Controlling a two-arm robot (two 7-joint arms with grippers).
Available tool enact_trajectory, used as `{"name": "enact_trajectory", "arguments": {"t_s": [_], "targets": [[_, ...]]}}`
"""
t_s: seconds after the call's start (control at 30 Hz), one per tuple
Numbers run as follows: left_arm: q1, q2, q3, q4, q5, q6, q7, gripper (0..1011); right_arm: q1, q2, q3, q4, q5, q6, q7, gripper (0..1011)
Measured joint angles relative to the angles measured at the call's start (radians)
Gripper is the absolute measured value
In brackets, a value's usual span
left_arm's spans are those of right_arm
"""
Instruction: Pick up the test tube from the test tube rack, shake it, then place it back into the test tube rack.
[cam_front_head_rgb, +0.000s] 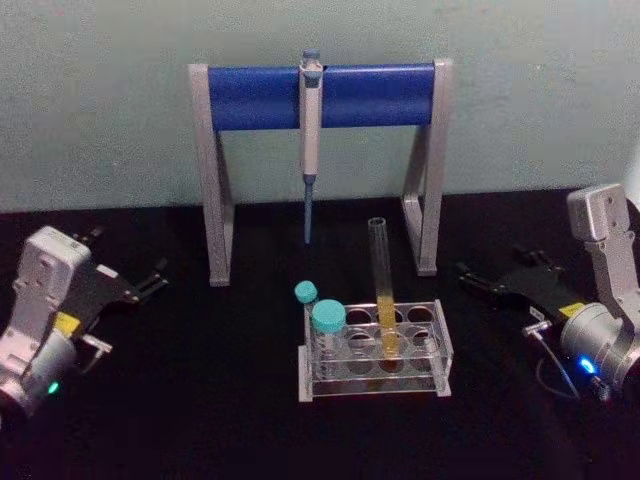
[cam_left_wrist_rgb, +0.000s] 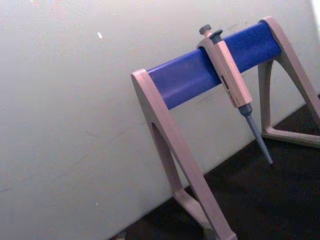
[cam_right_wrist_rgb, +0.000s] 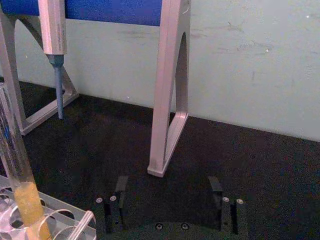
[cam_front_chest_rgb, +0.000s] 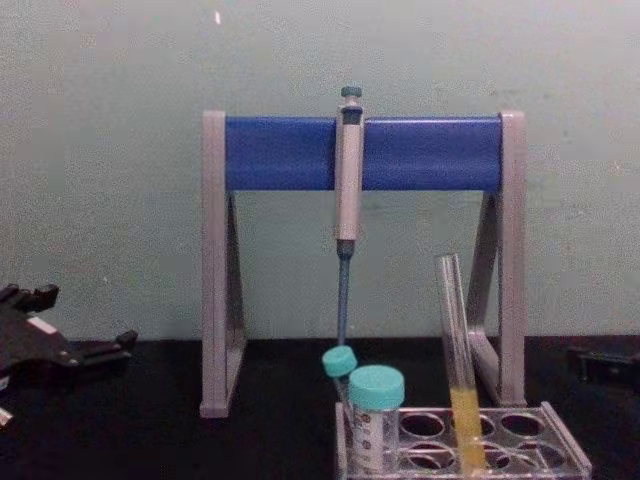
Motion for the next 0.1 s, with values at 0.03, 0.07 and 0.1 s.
{"name": "enact_trajectory", "arguments": {"t_s": [0.03, 0.07, 0.1], "targets": [[0.0, 0.0, 0.0, 0.0, 0.0, 0.0, 0.0, 1001, 0.0, 0.0, 0.0, 0.0, 0.0, 0.0, 0.0, 1000], [0.0, 0.0, 0.0, 0.0, 0.0, 0.0, 0.0, 1001, 0.0, 0.0, 0.0, 0.0, 0.0, 0.0, 0.0, 1000], [0.0, 0.0, 0.0, 0.0, 0.0, 0.0, 0.0, 1001, 0.0, 0.0, 0.0, 0.0, 0.0, 0.0, 0.0, 1000]]}}
